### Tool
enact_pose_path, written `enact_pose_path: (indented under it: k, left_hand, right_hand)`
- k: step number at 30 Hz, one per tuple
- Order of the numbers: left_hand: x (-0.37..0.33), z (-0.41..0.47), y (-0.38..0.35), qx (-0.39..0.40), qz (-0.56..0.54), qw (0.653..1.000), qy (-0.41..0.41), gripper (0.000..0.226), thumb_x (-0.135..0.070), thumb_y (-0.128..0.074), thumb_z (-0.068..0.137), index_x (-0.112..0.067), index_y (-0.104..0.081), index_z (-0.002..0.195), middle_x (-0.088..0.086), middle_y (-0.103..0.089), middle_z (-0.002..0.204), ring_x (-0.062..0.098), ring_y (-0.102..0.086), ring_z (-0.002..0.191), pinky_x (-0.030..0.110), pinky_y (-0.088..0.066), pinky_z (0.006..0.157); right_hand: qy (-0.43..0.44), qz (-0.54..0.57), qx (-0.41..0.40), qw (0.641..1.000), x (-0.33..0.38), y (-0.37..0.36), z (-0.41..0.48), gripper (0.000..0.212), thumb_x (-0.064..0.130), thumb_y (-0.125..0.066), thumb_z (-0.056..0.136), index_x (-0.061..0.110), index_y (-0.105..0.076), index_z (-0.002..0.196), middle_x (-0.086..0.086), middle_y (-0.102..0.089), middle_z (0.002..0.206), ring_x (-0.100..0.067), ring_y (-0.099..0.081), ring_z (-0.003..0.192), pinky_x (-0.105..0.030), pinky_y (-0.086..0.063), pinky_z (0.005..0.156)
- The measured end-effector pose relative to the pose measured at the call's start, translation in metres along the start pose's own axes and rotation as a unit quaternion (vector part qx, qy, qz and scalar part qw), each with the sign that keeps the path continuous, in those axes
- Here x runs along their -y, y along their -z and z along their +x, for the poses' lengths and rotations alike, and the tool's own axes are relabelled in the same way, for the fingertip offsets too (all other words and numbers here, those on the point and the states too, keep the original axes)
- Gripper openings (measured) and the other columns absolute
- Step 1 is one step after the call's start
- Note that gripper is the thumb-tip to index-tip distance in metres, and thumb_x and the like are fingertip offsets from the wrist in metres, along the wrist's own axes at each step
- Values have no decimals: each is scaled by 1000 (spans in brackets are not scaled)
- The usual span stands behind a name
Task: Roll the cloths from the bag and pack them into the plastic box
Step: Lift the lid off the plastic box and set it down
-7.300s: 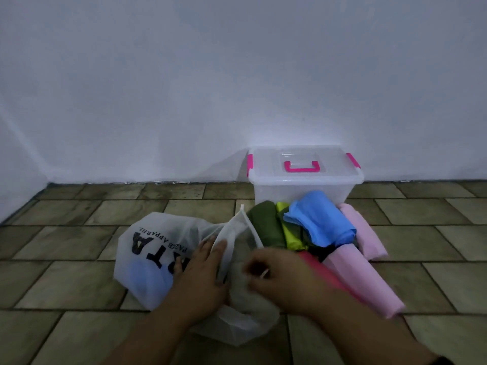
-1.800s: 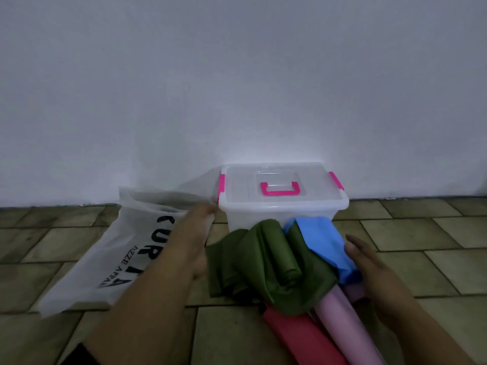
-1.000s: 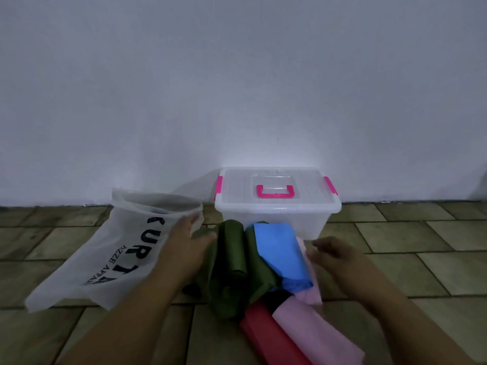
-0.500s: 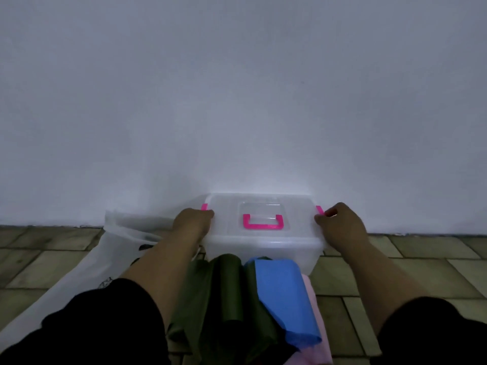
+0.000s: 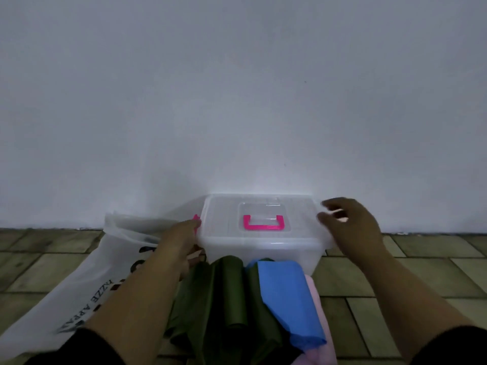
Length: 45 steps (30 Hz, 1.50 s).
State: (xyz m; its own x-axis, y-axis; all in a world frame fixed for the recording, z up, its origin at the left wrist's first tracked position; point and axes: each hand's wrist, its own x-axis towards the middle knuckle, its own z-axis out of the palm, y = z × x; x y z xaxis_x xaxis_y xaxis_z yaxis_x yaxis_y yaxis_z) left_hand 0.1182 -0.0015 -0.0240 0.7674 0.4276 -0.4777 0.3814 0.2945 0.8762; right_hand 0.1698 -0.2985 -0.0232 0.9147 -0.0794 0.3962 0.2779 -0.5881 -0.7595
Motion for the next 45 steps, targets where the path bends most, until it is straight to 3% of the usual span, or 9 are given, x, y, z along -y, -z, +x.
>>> enact_pose_path:
  k: [4,9,16,20,26,28,31,33,45]
  left_hand:
    - [18,-3,6,28,-52,998,-1,28,-25,-61,90,-12,-52,113,12,-63,100,28,-63,89,43,-55,77]
    - [19,-8,7,57,-82,995,-13,27,-40,-56,92,-15,-59,99,11,-74,84,30,-68,83,36,-55,61]
    - [29,-5,5,21,-46,999,-9,25,-35,-60,90,-16,-55,106,14,-66,100,34,-64,92,47,-56,79]
    - [32,-2,3,24,-27,999,-19,14,-27,-61,90,-20,-56,101,13,-63,105,33,-63,95,46,-56,80]
    - [33,0,1,-8,45,995,-86,33,-32,-57,91,-15,-52,120,16,-58,119,36,-58,107,52,-49,93]
    - [38,-3,0,-75,193,957,-203,61,-37,-58,90,-17,-33,142,16,-39,145,34,-41,129,52,-37,106]
    - [48,-12,-6,-100,413,813,-399,77,-52,-52,90,-29,-12,151,-3,-4,160,21,-3,146,46,-9,117]
    - [52,-10,-14,-52,514,754,-406,72,-60,-41,91,-32,-14,151,-6,2,160,16,9,146,44,-1,117]
    - [55,-2,-29,-61,576,748,-325,74,-68,-28,88,-30,-15,151,-3,3,161,19,14,145,52,-1,116]
  right_hand:
    - [218,-236,230,918,26,-14,-25,42,45,-72,76,33,-63,116,16,-54,111,-5,-50,101,-21,-39,87]
    - [147,-220,226,938,42,-16,-16,33,31,-74,79,25,-68,111,9,-56,102,-11,-54,98,-26,-43,85]
    - [80,-83,125,985,85,35,4,20,23,-79,74,26,-73,93,4,-65,90,-12,-60,86,-21,-40,71]
    - [84,-63,-17,994,83,97,-24,12,50,-72,71,51,-63,79,26,-65,80,12,-58,77,-16,-37,60]
    - [-114,-229,-51,965,-13,115,-98,21,35,-78,72,33,-57,72,5,-59,69,-18,-58,62,-38,-54,64]
    - [-144,-307,15,941,-28,93,-111,17,38,-74,73,29,-60,76,6,-58,74,-14,-56,63,-36,-53,69]
    - [-149,-366,101,913,-29,52,-118,29,47,-64,80,31,-62,104,9,-59,92,-7,-58,77,-29,-51,76]
    - [-144,-380,127,905,-25,30,-115,33,49,-58,86,33,-58,115,10,-60,104,-6,-58,88,-27,-49,86]
    - [-90,-308,219,921,-49,12,-120,33,34,-49,95,28,-58,126,5,-65,114,-7,-59,91,-21,-46,83]
